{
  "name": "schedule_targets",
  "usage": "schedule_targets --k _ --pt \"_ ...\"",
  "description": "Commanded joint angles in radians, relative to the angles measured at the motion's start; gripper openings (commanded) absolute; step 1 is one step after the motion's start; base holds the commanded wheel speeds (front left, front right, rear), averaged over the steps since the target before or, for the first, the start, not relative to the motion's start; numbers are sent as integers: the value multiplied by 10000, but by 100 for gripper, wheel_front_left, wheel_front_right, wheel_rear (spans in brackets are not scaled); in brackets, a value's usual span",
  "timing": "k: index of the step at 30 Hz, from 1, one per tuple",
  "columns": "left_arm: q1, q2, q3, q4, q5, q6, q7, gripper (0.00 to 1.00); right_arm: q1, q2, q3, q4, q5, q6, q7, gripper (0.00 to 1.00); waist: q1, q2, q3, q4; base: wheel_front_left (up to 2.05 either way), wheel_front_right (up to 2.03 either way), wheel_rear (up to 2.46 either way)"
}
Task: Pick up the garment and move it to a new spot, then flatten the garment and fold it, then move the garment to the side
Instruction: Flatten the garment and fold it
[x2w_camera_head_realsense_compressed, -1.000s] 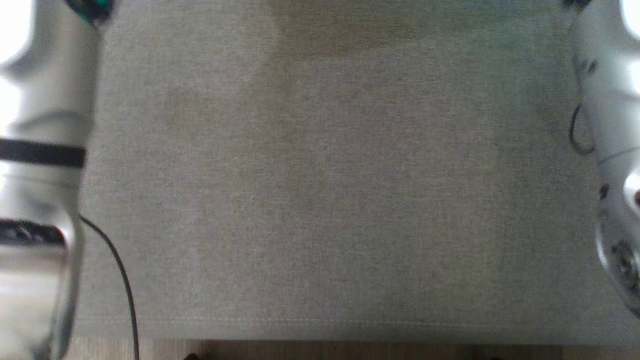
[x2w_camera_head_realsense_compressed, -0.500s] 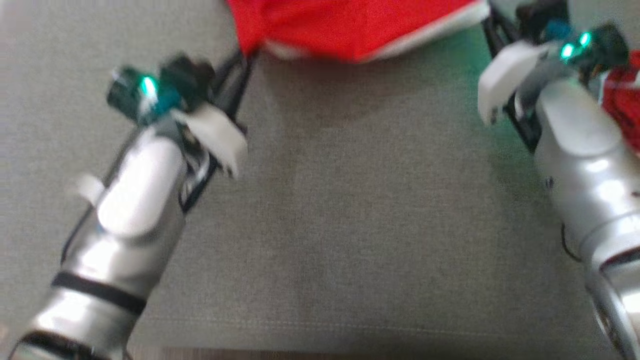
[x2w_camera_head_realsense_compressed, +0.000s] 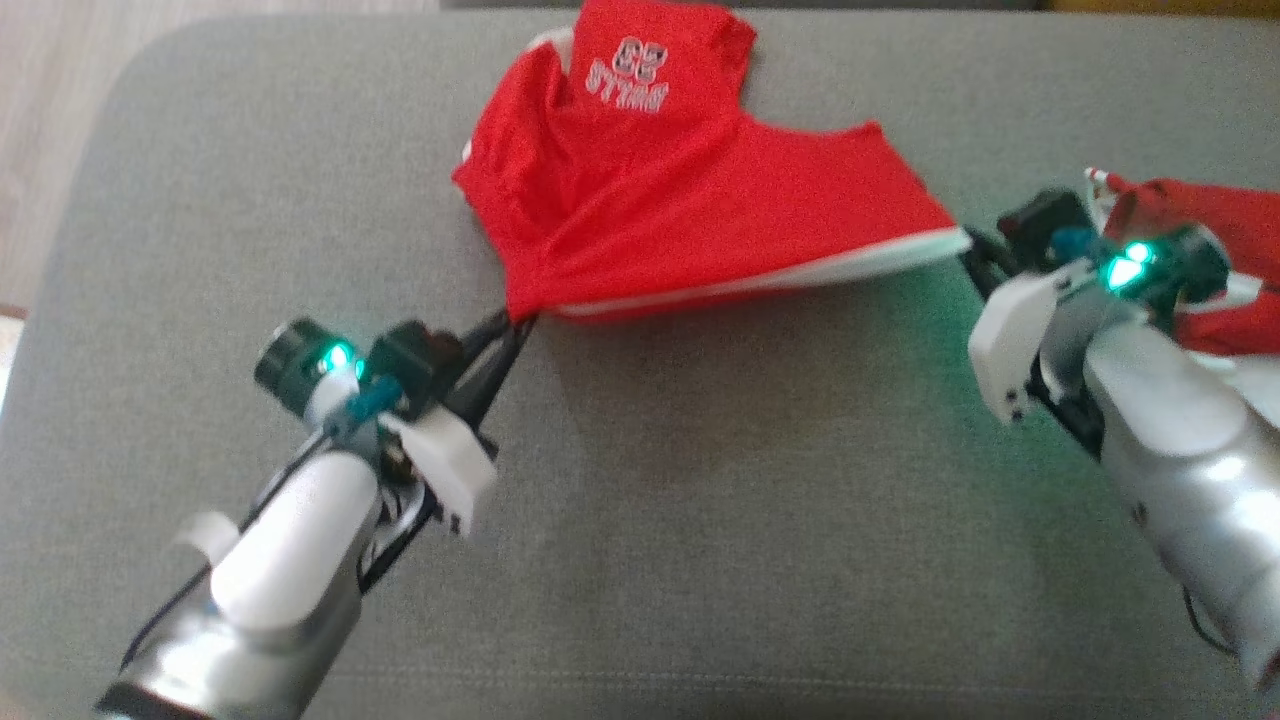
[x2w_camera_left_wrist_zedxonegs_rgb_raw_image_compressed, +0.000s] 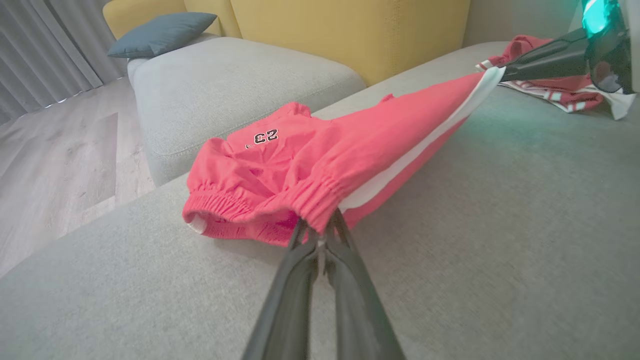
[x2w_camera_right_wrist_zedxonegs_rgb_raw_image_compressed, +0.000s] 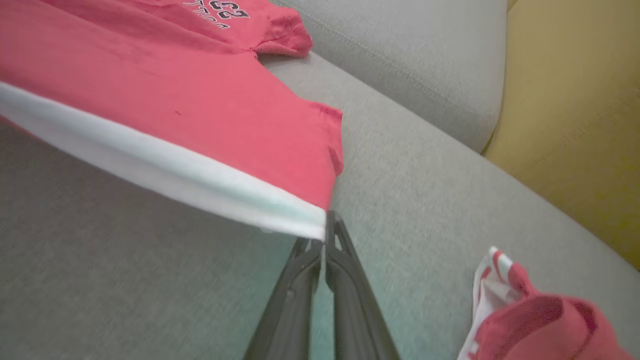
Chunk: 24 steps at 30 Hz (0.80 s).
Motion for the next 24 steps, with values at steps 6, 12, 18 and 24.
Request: schedule_targets --k 6,12,18,24 --pt "806 607 186 -697 22 101 -91 0 1083 -1652 1853 -2606 2527 63 1612 0 0 -1 -938 -249 0 0 0" --pt "1853 844 8 -1594 -204 235 95 0 1777 -3197 2771 -4828 4214 63 2861 0 0 -1 -1556 -410 0 0 0" --pt "2857 1062 -287 -2869 -447 315 683 0 2485 -4332 3188 -6464 5341 63 3995 0 0 -1 -1949 -488 0 0 0" --pt "3782 1361 -456 -4644 -795 604 1544 0 2805 -5715 2934 -8214 6023 63 4967 0 0 -1 -1993 -392 0 0 0"
